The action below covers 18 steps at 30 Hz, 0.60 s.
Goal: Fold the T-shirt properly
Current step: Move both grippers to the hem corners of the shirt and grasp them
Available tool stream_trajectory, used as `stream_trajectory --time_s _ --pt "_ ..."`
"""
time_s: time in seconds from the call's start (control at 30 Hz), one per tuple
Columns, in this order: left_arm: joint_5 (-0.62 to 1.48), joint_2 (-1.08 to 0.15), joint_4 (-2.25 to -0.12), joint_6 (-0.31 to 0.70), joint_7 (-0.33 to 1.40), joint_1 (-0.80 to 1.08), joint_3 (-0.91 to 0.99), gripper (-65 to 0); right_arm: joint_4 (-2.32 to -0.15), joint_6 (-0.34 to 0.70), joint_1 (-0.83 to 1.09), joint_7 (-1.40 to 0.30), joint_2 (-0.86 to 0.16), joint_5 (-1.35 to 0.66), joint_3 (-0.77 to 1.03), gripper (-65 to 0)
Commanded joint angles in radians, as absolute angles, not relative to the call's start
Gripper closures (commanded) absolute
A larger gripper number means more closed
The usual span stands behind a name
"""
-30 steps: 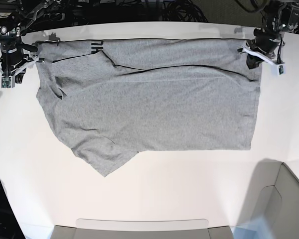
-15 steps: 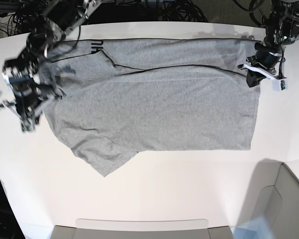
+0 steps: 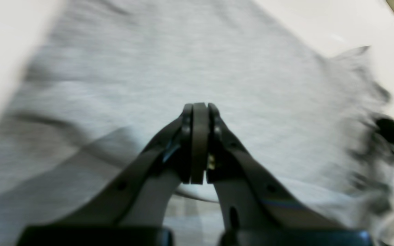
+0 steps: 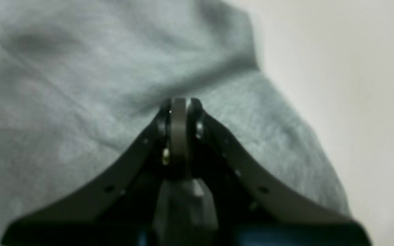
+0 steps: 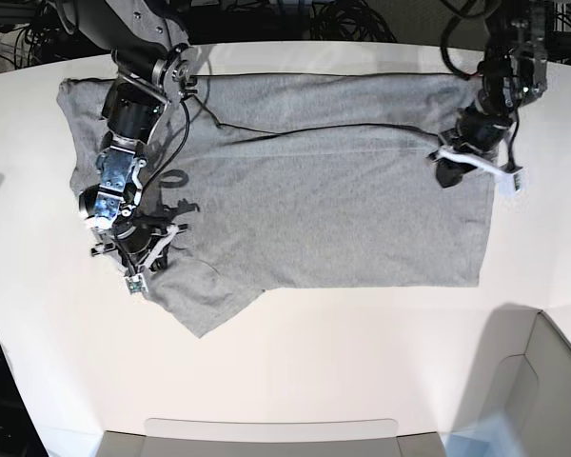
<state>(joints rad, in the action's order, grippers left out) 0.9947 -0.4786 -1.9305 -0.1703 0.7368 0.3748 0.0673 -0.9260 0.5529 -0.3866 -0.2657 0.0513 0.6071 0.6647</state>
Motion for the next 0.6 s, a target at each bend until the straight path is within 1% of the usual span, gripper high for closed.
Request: stream_trajectory --time_s 0.0,0.1,0.2,0.27,0.3,0.47,0.57 --pt "0.995 -0.484 -1.948 -0.166 0.734 0.354 0.076 0.0 -0.917 0.549 -0.41 -0.308 0.035 0.644 0.667 -3.0" --pt "0.995 -0.463 -1.948 -0.166 0.773 0.32 0.076 0.0 -0.918 0.55 -0.367 -0.32 0.035 0.647 0.674 -3.0" --pt "0.993 -0.458 -1.945 -0.166 0.785 0.303 0.076 0.0 -0.998 0.568 -0.295 -0.383 0.031 0.647 0.673 -3.0" --pt "0.993 -0.461 -1.943 -0.166 0.785 0.298 0.076 0.0 -1.086 0.67 -0.239 -0.406 0.031 0.644 0.676 -3.0" --pt "0.993 -0.461 -1.943 -0.166 0.785 0.298 0.076 0.0 -1.129 0.698 -0.22 -0.412 0.031 0.642 0.68 -3.0" --pt "0.993 -0.461 -1.94 -0.166 0.785 0.285 0.076 0.0 -1.307 0.698 -0.196 -0.46 0.044 0.638 0.677 -3.1" --pt "0.993 -0.461 -1.94 -0.166 0.785 0.285 0.076 0.0 -1.389 0.698 -0.248 -0.467 0.065 0.608 0.673 -3.2"
